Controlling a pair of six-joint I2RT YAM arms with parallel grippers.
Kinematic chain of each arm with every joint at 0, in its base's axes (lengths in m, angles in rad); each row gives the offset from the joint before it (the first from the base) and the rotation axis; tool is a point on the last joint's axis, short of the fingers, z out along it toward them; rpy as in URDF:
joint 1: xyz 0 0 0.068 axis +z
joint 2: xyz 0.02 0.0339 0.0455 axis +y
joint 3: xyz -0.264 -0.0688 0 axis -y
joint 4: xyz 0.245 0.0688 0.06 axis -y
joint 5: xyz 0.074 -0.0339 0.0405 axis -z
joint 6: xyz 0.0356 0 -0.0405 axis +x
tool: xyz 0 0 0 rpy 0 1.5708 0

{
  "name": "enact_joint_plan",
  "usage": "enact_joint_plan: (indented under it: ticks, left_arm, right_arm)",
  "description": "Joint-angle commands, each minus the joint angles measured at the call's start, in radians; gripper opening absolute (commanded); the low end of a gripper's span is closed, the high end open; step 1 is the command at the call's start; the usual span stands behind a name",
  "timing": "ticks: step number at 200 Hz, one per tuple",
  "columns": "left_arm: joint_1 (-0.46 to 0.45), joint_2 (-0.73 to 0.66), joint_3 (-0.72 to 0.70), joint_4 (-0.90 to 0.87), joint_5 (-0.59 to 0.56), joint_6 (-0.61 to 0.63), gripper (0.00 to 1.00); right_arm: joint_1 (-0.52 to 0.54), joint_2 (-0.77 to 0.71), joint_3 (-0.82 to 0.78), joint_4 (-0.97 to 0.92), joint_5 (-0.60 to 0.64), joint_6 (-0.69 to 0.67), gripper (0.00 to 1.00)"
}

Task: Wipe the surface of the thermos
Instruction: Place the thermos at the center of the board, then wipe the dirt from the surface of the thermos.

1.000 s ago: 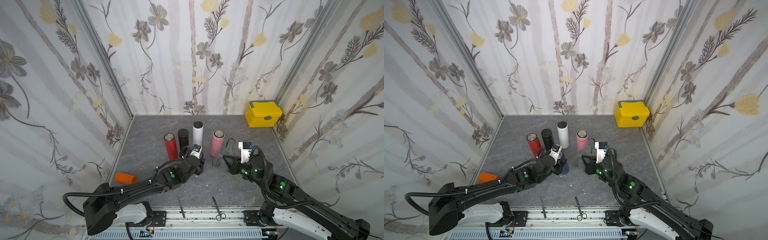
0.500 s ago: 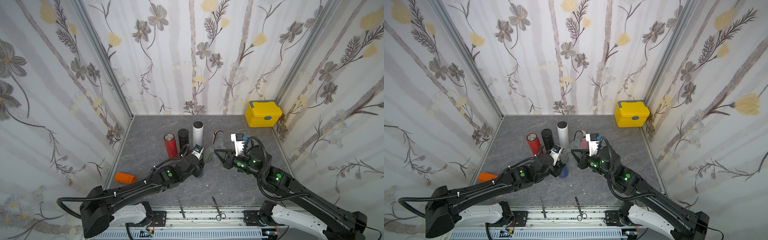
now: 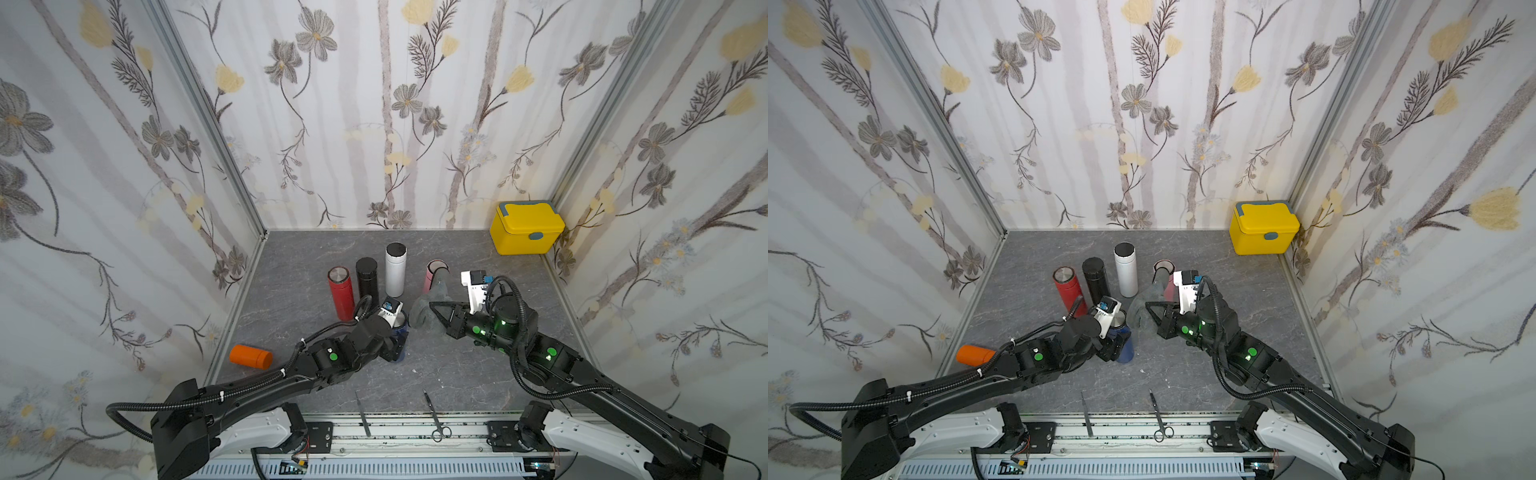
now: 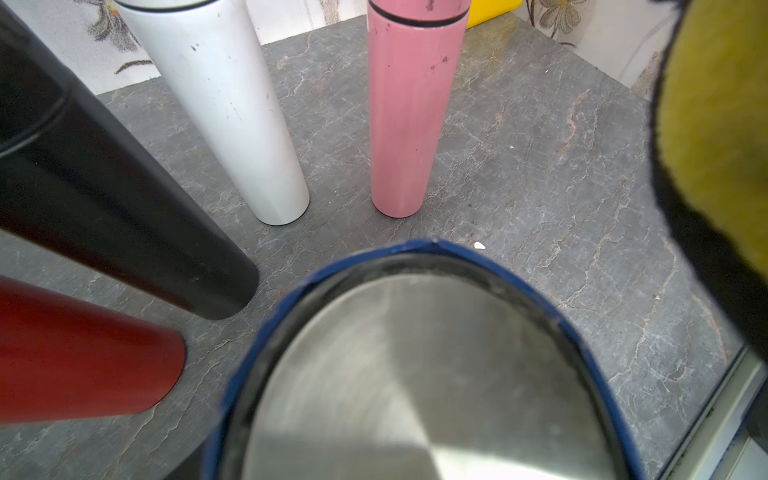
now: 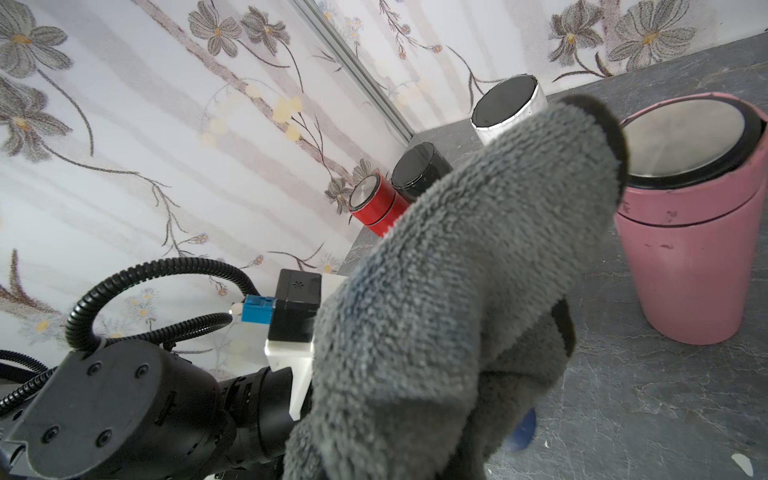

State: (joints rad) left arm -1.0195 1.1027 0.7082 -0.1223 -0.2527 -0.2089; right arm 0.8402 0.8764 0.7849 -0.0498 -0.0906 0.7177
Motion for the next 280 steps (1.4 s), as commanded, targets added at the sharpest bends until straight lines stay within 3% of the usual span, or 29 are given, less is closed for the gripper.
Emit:
enact_joint_plan:
  ticks: [1,47,66,93,118,132,215,245,280]
  left_arm:
    - [0.001,-0.015,-0.006,0.074,0.004,0.009,0.78]
    - [0.0,-0.014,-0.011,0.116,0.017,0.025,0.79]
    - [0.001,0.002,-0.018,0.13,0.017,0.031,0.74]
    - [0.002,0.011,-0.033,0.151,0.023,0.031,0.53]
    - [0.001,0.002,-0.05,0.17,0.031,0.03,0.24]
    - [0.001,-0.008,-0.059,0.179,0.032,0.032,0.0]
    - [-0.012,-0.008,-0.061,0.205,0.113,0.057,0.0]
    - [-0.017,-0.017,-0.061,0.202,0.105,0.065,0.0]
    - [-0.019,-0.04,-0.081,0.202,0.077,0.066,0.0]
  right_arm:
    - [-0.001,0.012,-0.004,0.069,-0.035,0.011,0.0]
    - [-0.005,0.056,0.019,0.088,-0.054,-0.002,0.0]
    - [-0.006,0.073,0.036,0.09,-0.059,-0.013,0.0]
    - [-0.008,0.112,0.056,0.099,-0.078,-0.028,0.0]
    - [-0.01,0.179,0.078,0.102,-0.143,-0.032,0.0]
    - [-0.009,0.212,0.092,0.083,-0.19,-0.028,0.0]
    - [0.005,0.388,0.224,0.029,-0.276,-0.106,0.0]
    - [-0.012,0.473,0.252,-0.083,-0.147,-0.153,0.0]
    - [0.01,0.453,0.281,-0.249,0.24,-0.206,0.0]
